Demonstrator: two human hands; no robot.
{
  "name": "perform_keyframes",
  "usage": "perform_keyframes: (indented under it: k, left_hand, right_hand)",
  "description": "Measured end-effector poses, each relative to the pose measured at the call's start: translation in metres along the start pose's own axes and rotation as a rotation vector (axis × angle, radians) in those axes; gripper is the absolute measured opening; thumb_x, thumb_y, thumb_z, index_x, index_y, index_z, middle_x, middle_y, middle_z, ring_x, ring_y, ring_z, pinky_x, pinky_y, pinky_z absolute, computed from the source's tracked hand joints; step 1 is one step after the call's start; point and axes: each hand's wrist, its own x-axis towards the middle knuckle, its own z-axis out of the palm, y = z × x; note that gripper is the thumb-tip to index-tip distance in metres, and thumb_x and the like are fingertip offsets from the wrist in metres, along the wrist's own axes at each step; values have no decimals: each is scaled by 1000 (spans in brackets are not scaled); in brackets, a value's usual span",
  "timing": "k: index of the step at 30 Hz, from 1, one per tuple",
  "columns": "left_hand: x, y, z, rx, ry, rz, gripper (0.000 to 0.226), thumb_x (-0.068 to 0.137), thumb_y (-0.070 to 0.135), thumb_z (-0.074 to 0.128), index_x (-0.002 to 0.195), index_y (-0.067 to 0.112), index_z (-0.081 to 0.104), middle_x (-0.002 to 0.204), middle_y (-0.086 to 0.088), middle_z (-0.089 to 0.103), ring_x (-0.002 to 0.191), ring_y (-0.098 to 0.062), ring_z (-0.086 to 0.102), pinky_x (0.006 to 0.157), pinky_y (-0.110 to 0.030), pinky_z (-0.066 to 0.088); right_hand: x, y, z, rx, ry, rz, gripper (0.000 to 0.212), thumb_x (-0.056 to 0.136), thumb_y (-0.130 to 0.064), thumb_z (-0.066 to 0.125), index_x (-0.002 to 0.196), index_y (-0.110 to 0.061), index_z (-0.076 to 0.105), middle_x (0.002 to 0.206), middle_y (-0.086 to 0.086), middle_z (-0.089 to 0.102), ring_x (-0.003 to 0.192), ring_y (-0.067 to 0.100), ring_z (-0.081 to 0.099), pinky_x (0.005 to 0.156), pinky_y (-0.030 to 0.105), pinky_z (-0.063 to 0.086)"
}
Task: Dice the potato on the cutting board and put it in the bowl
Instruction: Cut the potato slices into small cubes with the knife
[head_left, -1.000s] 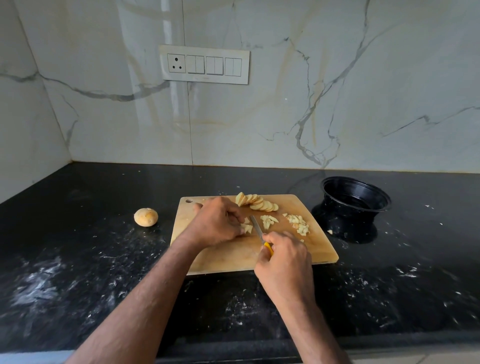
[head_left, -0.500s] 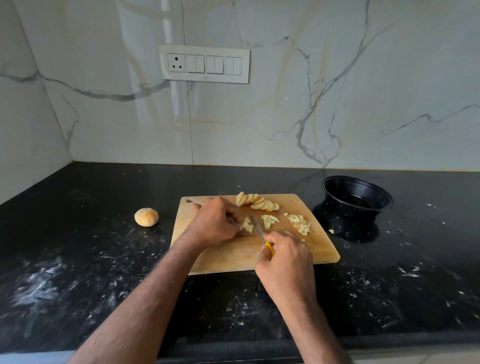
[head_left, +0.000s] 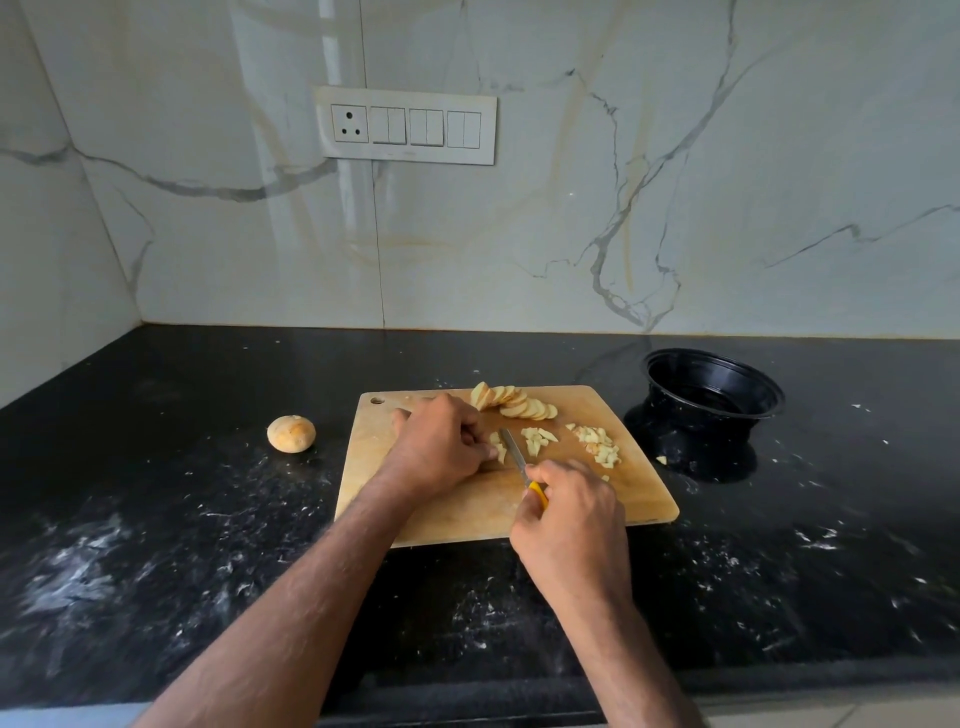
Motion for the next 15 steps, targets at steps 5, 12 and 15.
perform_keyframes:
  k: [5, 12, 15]
  left_hand:
    - [-2, 2, -2, -41, 33, -13, 17, 80, 31, 85, 71, 30, 71, 81, 17, 66, 89, -7, 56, 100, -50, 38]
    - [0, -6, -6, -137, 36, 19, 9, 89, 19, 75, 94, 26, 79, 91, 16, 70, 95, -12, 62, 95, -52, 50]
    - [-1, -6, -7, -63, -51, -7, 26, 87, 33, 78, 113, 33, 75, 93, 20, 64, 98, -11, 57, 103, -61, 39]
  right_hand:
    - [0, -1, -1, 2, -3, -2, 22, 91, -16, 67, 112, -20, 73, 103, -8, 67, 88, 9, 63, 76, 25, 57]
    - [0, -2, -2, 19, 8, -3, 25, 91, -15, 65, 115, -19, 73, 105, -6, 68, 89, 10, 64, 76, 25, 58]
    - [0, -4, -3, 16, 8, -11, 26, 91, -14, 64, 115, -16, 73, 103, -4, 67, 87, 14, 65, 77, 31, 58]
